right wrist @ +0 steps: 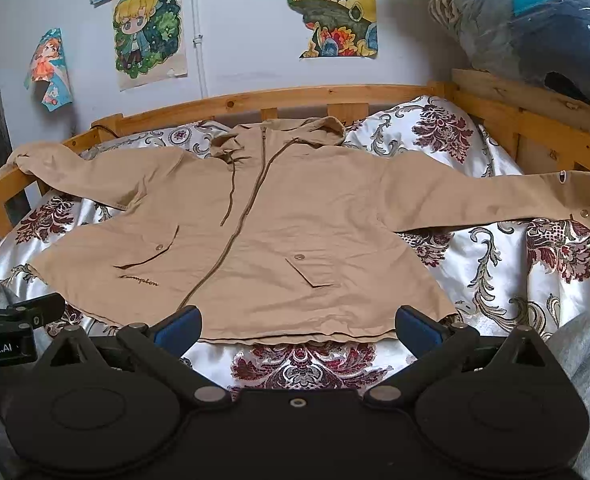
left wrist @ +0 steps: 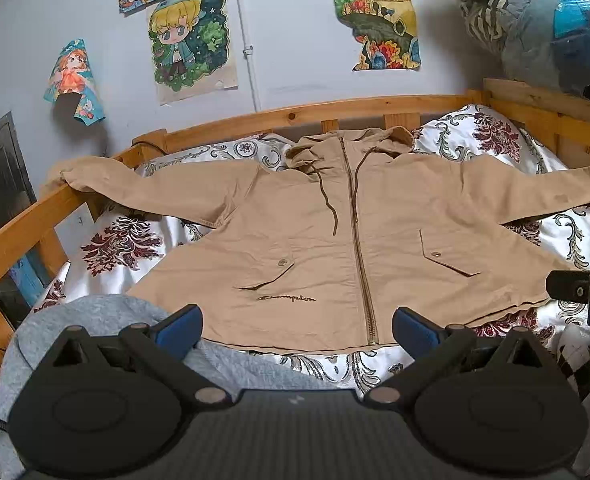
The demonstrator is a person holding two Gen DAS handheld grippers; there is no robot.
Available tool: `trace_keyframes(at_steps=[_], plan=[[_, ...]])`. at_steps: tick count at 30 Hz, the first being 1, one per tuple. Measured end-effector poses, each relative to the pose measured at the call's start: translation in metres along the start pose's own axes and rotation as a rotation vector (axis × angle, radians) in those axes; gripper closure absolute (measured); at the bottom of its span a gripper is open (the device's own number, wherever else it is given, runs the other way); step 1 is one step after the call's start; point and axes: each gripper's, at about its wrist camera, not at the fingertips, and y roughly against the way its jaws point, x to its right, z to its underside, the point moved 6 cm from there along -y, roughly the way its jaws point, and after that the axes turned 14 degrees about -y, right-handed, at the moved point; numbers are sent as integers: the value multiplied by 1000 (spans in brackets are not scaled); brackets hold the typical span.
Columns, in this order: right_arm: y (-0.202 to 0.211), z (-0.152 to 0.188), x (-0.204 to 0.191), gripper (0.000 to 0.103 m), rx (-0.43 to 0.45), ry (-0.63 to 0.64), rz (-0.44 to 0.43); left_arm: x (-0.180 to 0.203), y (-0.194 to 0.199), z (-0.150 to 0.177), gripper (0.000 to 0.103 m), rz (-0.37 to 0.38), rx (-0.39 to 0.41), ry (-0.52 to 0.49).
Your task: Fold large clothes
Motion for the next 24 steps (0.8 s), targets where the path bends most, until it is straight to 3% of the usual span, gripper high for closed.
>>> trace_keyframes(at_steps=[24], plan=[[2,-1,1,1,3,-3,4,0,-3,1,0,-6,-1,0]])
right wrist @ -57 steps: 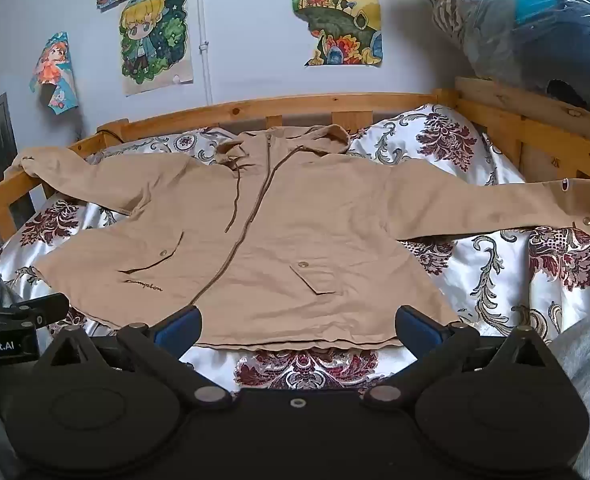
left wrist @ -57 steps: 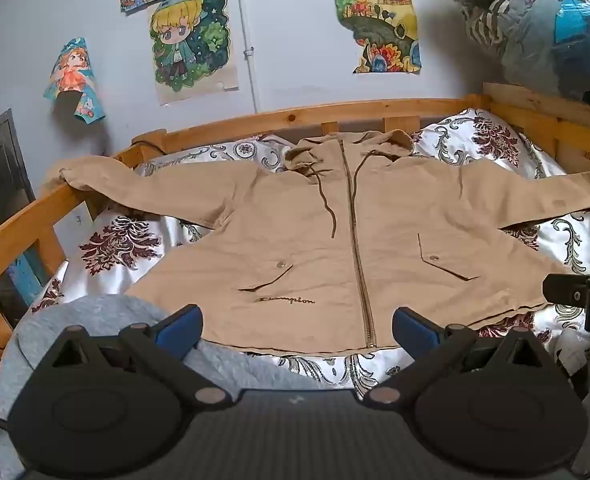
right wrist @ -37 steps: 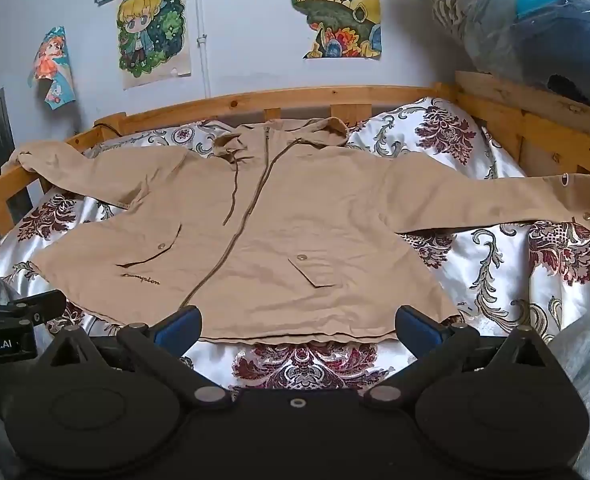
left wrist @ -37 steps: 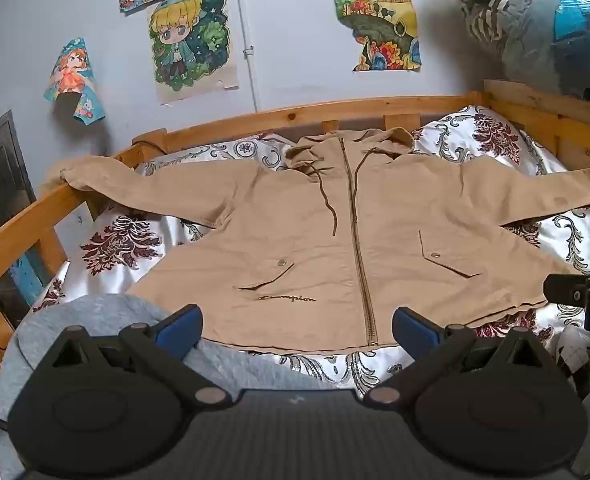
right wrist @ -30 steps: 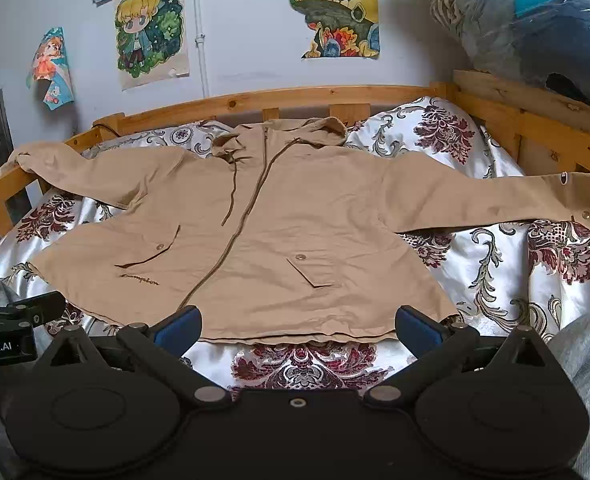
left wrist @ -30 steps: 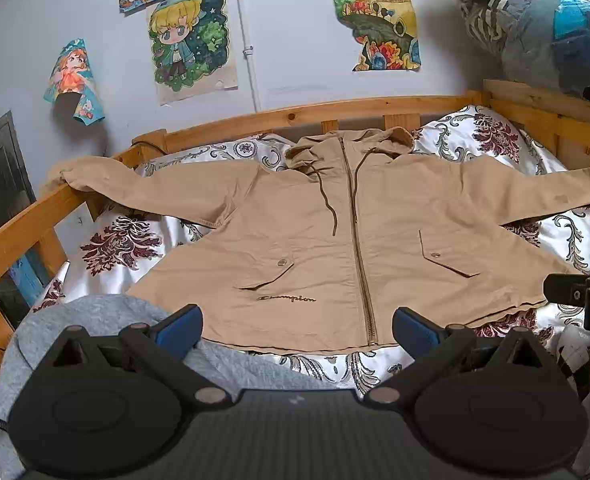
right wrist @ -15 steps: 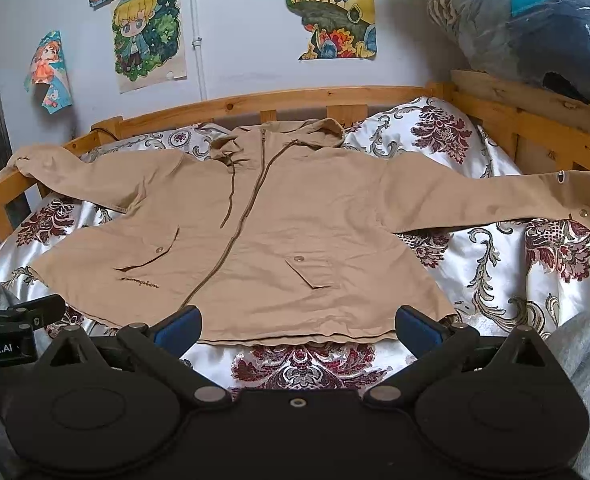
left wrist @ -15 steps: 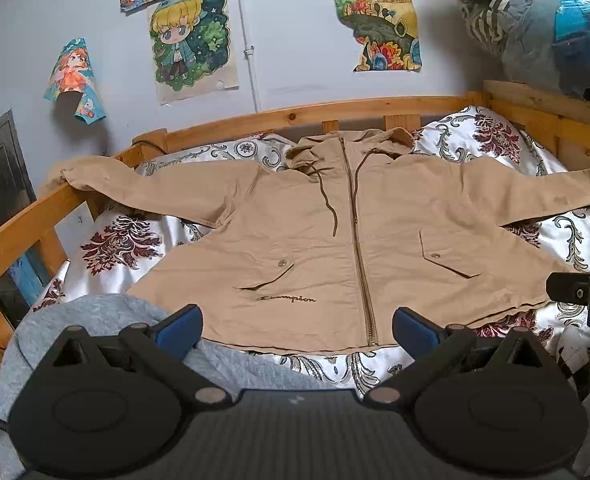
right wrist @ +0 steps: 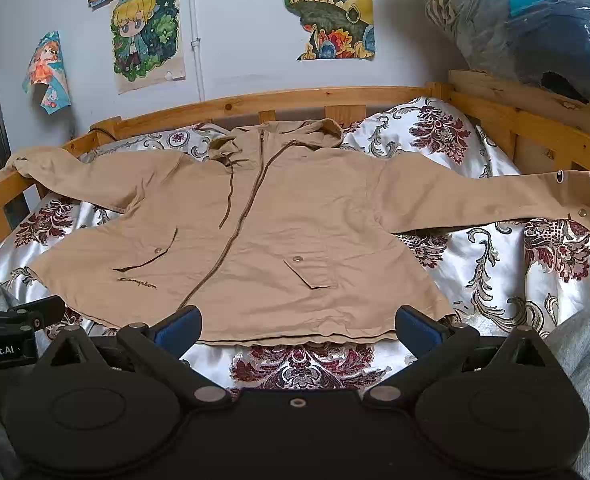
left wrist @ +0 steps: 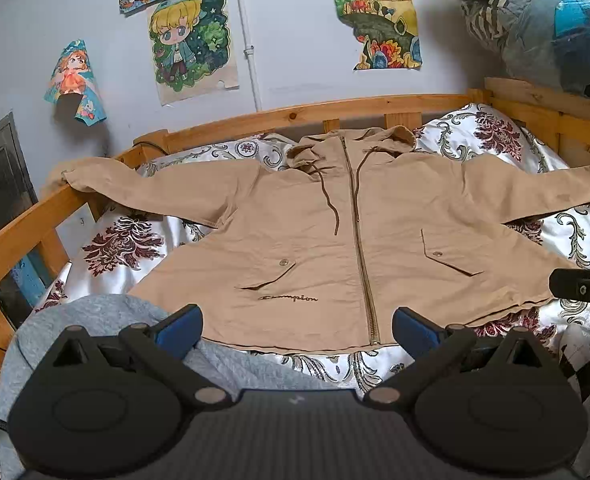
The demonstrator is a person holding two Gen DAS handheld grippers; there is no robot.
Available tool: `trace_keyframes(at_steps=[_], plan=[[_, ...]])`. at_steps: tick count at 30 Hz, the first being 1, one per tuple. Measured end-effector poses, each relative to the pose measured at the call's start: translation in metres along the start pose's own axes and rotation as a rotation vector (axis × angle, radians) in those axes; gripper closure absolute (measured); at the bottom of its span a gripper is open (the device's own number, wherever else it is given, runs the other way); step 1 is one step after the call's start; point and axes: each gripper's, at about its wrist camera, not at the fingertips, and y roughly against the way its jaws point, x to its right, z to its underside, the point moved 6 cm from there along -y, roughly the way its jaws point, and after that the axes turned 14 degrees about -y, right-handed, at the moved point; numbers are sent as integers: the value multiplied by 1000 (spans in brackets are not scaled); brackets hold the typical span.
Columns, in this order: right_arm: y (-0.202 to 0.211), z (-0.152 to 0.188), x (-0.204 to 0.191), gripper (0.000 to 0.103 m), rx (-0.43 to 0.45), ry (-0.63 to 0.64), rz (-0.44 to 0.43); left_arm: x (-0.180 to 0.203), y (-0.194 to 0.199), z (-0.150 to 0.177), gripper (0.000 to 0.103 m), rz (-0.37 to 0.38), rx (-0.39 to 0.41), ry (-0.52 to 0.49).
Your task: Fold large clothes
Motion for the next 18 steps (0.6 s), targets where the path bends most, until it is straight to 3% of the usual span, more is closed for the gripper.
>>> trace_keyframes(at_steps=[18], plan=[[-2,2,1,1,-6,5,3,0,0,1,0,0,-1,-1]])
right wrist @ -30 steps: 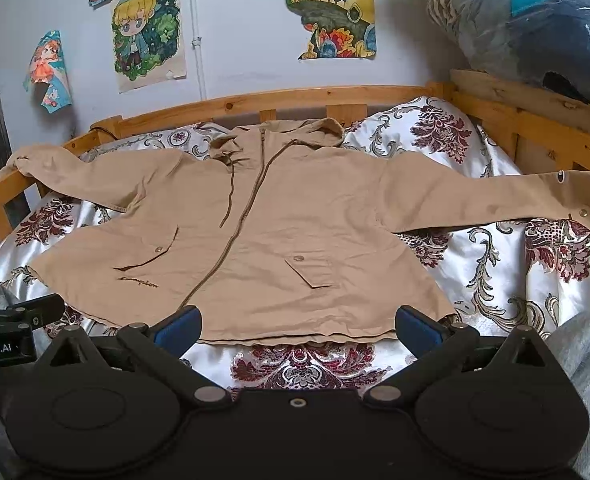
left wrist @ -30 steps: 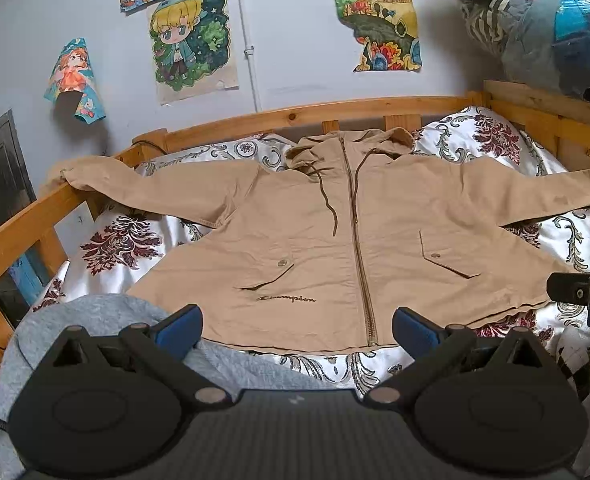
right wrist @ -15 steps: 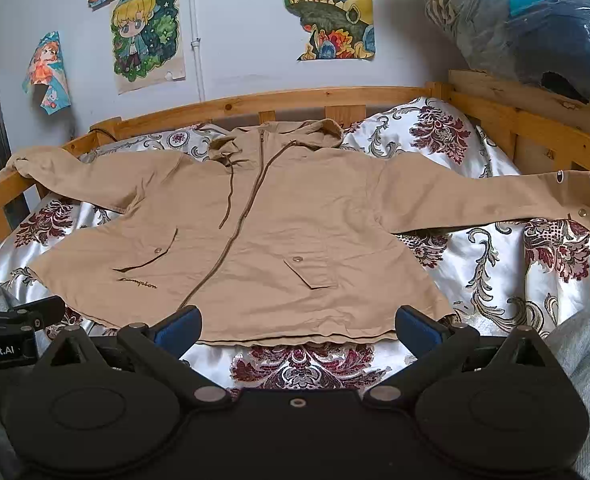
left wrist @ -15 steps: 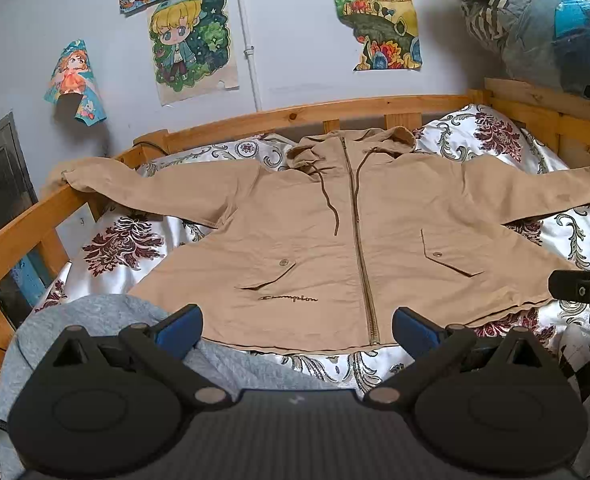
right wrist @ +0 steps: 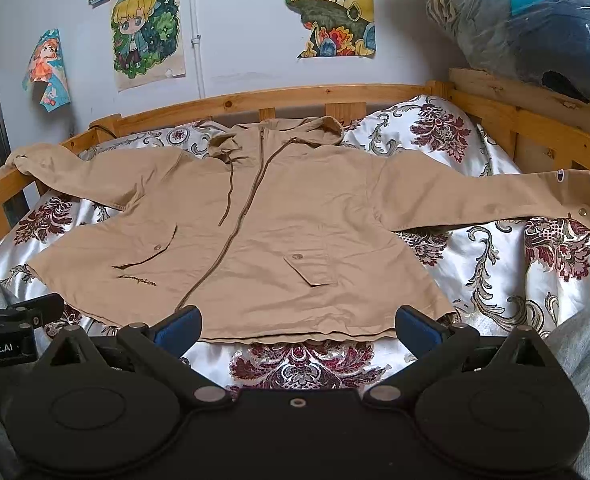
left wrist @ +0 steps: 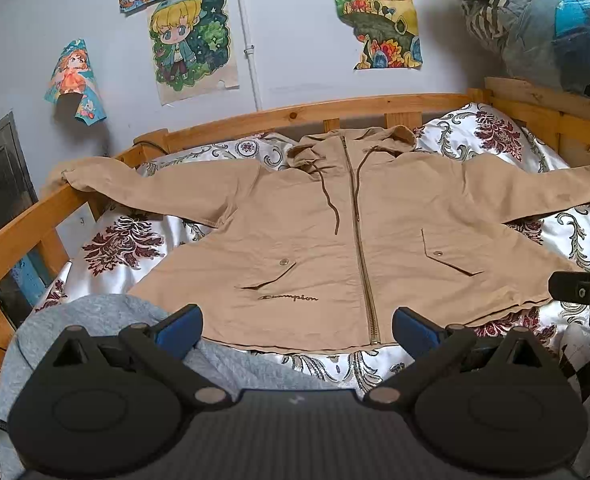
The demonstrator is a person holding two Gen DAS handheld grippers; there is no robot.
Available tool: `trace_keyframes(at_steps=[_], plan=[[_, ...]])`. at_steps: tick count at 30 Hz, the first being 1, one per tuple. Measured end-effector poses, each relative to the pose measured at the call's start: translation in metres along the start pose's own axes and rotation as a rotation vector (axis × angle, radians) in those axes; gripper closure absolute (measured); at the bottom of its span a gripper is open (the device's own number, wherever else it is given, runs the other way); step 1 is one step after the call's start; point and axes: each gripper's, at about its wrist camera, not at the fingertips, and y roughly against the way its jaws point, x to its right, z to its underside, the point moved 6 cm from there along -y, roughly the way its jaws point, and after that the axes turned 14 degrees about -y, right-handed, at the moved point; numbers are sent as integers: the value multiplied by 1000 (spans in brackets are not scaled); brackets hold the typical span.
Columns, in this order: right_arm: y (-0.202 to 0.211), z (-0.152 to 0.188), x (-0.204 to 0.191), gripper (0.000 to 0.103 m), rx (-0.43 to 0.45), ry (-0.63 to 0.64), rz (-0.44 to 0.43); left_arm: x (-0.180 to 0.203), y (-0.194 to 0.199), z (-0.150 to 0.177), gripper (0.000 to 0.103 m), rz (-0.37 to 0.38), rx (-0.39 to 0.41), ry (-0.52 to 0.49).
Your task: Fold large clothes
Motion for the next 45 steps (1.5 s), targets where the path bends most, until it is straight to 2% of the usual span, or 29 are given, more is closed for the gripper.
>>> trace_keyframes(at_steps=[31,37,41,45], plan=[[-1,1,1,1,-11,-3,-12,-1,0,0,0,0,1,0],[1,-2,3,1,-9,-22,-24,-3,0,-1,0,-22,-17,-6],[9,-22,11,1,-8,-122,-63,-3,-2,-14,0,-9,-29,9],[23,-65,31,1,83,-169,-59,-5,-16,-46,0,53,-25,40]])
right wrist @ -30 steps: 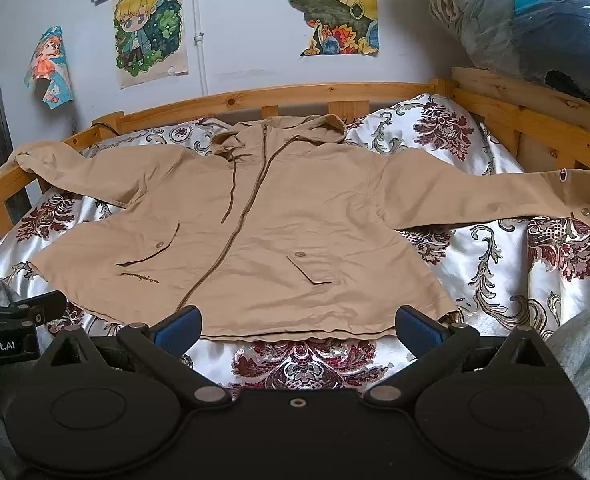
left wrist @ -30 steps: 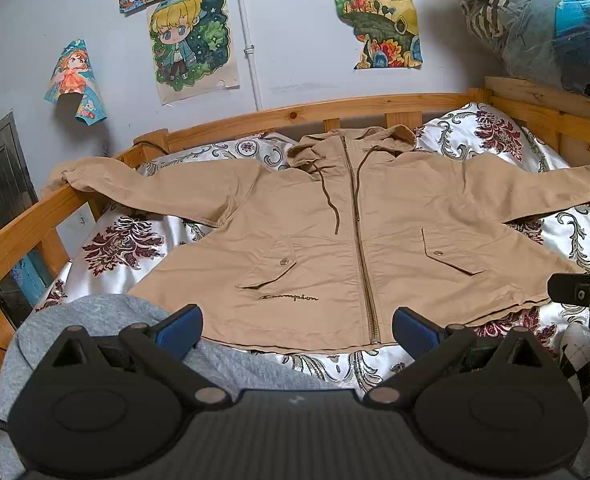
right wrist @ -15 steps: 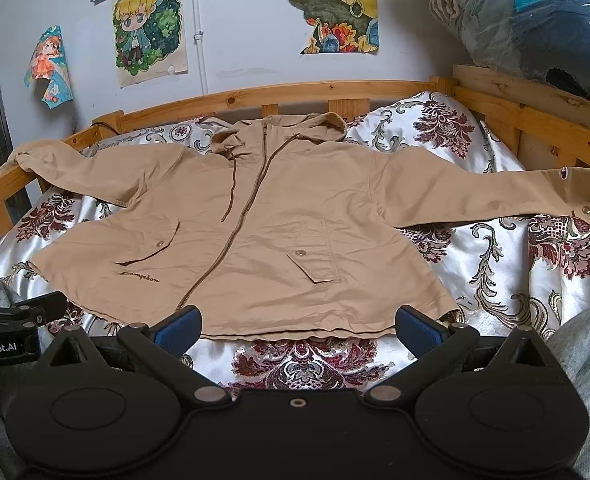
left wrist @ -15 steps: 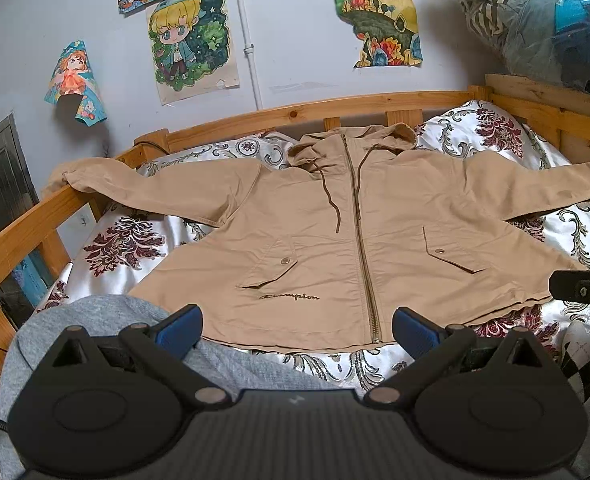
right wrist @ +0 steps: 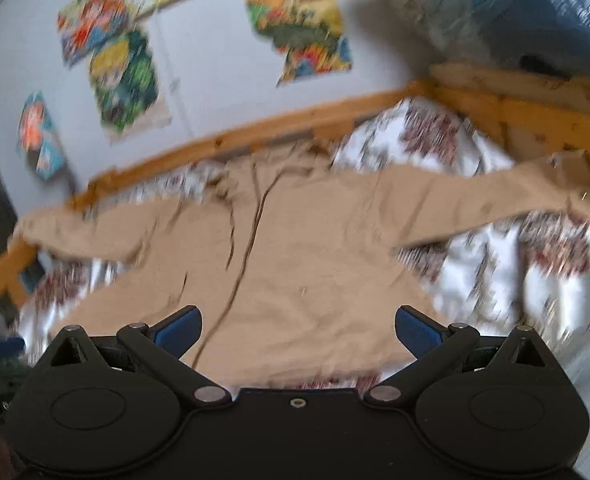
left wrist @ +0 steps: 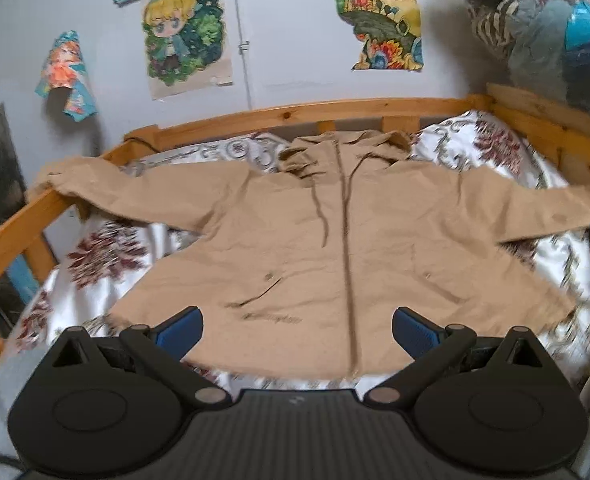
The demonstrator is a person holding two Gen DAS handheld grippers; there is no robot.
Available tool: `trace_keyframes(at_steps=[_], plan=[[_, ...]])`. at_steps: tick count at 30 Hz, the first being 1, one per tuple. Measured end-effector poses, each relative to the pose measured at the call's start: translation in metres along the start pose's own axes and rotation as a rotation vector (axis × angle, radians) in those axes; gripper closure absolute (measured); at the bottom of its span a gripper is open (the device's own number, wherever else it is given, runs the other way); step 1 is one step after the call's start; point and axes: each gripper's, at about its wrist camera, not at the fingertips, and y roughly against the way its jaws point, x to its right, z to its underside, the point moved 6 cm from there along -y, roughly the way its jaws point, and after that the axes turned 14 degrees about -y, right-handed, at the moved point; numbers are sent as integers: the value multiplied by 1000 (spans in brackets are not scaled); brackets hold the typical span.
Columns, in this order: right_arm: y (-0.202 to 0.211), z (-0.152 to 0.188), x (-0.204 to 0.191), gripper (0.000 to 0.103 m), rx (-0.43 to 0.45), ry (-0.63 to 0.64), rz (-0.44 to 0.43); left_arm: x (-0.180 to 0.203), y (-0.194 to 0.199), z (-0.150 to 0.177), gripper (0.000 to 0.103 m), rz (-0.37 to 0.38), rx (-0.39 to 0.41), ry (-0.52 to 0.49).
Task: Fold large clothes
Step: 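Grasp the jacket sleeve cuff with the right tool while the left tool approaches the jacket front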
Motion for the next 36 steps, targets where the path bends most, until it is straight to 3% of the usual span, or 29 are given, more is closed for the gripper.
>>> trace_keyframes(at_steps=[5,10,13,16,23,25,29,36], plan=[[11,-65,47,1,153,-5,98,4,-33,-36,0,69,5,26],[4,-110,119,1,195,-113,194,21,-86,-58,0,105,-54,-52],[-11,-122,153,1,162,-158,224,32,-119,-73,0,143,-87,-66],[-33,-131,175,1,102,-171,359,40,-153,-82,0,144,-103,-61],[-91,-136,184,1,23,-12,499,43,-197,-63,0,86,-57,-41],[-110,-134,186,1,10,30,520,43,-208,-54,0,76,-106,-39],[-139,-132,192,1,-3,87,545,50,-231,-42,0,150,-237,-9],[-157,-130,207,1,-3,81,566,65,-242,-22,0,158,-308,-81]])
